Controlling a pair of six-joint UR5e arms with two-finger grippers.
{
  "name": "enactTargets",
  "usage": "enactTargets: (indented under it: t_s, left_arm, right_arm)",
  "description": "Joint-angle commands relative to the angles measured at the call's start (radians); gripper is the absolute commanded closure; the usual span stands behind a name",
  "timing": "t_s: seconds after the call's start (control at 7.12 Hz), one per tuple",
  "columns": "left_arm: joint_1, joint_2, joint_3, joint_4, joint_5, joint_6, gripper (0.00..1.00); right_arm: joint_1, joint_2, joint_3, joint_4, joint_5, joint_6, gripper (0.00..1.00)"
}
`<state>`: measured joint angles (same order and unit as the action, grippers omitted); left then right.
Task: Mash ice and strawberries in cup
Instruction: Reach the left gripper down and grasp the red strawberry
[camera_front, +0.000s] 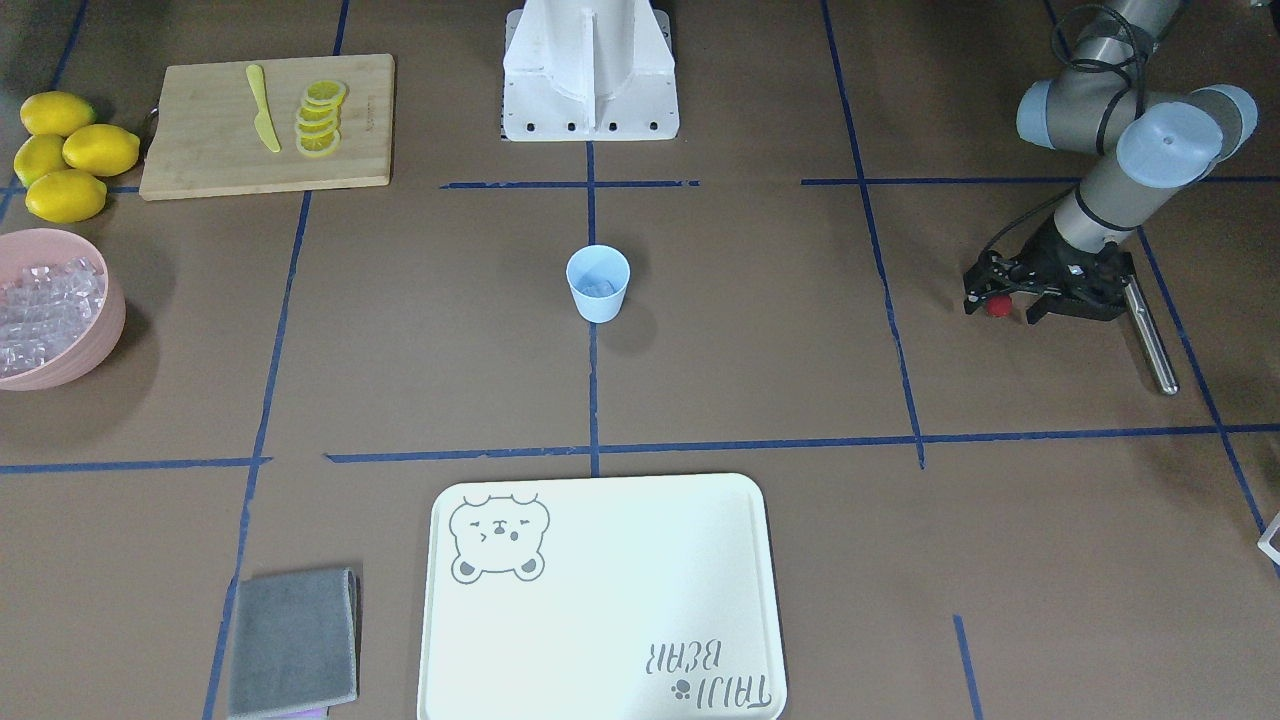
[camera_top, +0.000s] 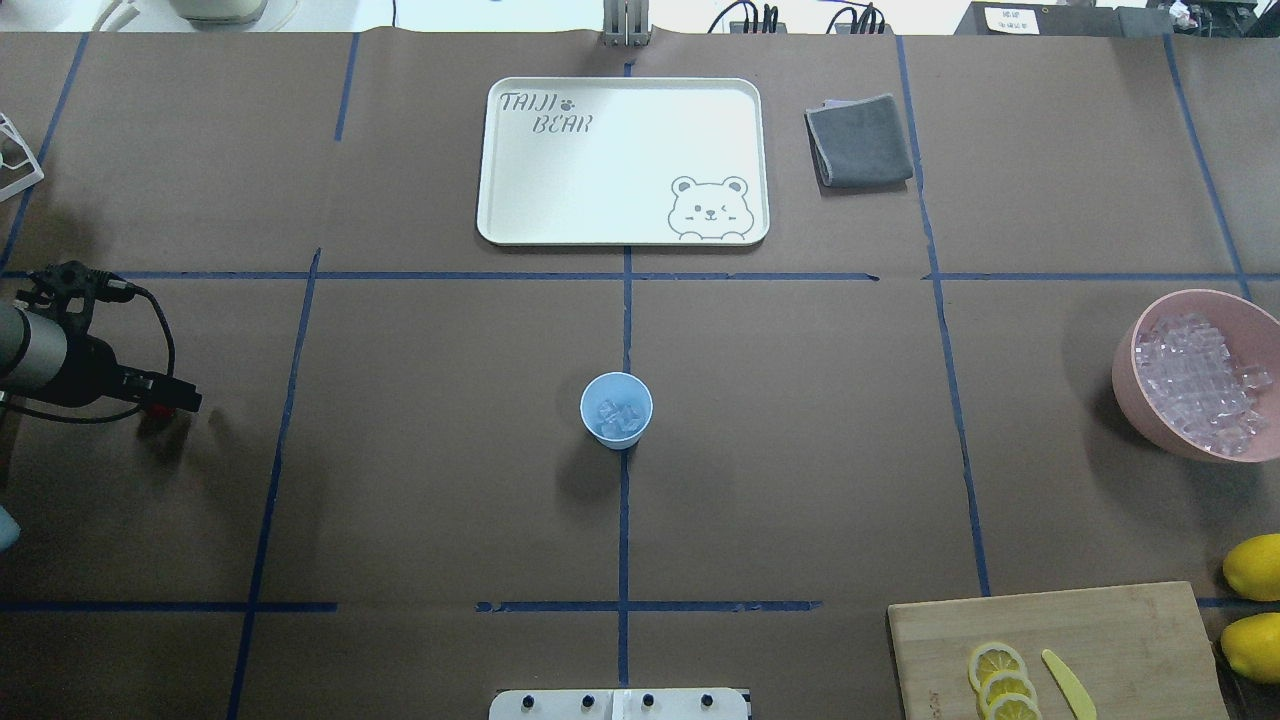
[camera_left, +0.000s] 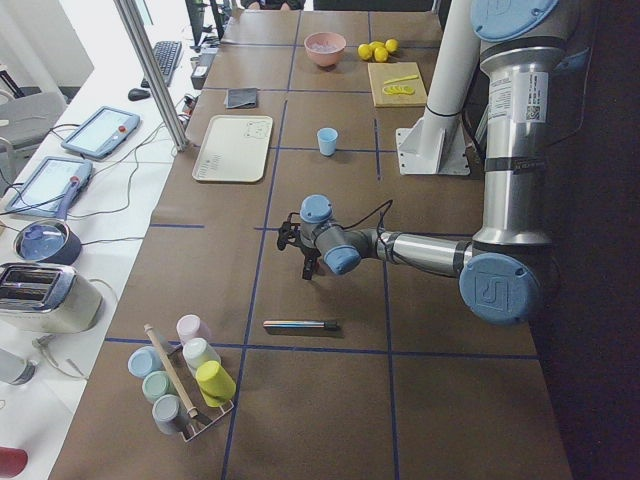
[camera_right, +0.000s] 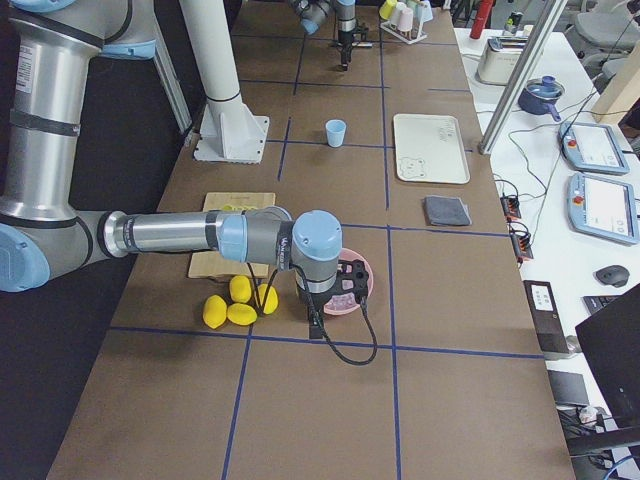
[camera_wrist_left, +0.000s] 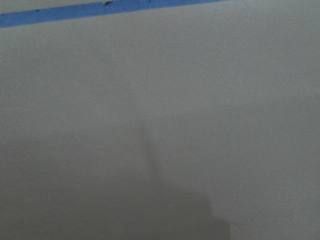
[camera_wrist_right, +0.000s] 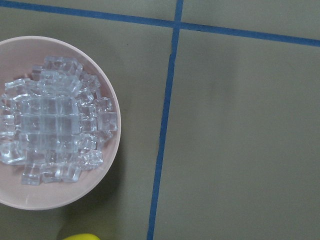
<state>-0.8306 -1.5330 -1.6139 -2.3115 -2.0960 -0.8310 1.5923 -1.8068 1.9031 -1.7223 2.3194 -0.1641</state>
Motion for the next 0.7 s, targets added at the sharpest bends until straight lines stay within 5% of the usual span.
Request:
enactTargets:
  t_s: [0.0,0.28,0.56]
  left_arm:
    - [0.002,0.007,-0.006,0.004,-0.004,0.001,0.67]
    - [0.004,0.020,-0.026,0.004,-0.002,0.001,0.89]
    - [0.004,0.022,-0.052,0.017,-0.001,0.001,0.95]
  right_arm:
    - [0.000,0.000,0.001,0.000,0.000,0.000,0.01]
    - [0.000,0.000,-0.001,0.000,0.000,0.000,0.01]
    - [0.000,0.000,0.001,0.001,0.000,0.002,0.01]
